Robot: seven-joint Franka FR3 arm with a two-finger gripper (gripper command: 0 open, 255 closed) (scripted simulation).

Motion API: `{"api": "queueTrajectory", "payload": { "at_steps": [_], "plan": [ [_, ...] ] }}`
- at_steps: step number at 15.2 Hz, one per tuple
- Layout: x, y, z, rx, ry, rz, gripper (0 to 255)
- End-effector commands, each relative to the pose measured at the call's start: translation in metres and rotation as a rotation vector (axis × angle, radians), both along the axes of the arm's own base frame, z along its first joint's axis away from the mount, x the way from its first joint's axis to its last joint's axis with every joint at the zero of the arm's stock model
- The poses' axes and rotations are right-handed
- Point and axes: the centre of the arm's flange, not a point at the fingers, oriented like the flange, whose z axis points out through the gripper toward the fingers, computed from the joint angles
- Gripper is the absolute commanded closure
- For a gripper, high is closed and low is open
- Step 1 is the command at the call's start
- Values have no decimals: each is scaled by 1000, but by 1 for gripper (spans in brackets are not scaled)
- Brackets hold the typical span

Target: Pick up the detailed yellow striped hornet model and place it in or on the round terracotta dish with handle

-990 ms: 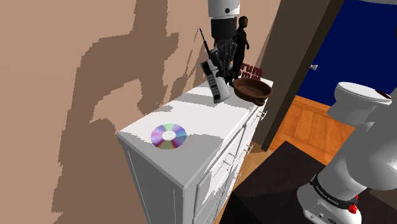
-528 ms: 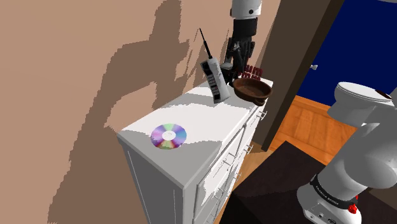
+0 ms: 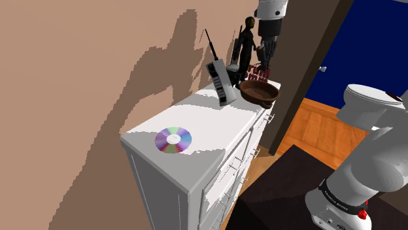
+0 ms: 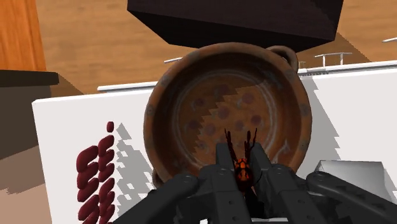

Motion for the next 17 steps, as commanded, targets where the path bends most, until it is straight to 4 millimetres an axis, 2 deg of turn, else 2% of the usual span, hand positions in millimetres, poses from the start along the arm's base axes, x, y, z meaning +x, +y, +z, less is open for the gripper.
{"api": "queueTrajectory", "payload": {
  "at_steps": [1,13,17],
  "plan": [
    [0,-5,-8,0,0,1,255],
    [0,-5,-71,0,0,1,255],
    [0,-5,-71,0,0,1,255]
  ]
}}
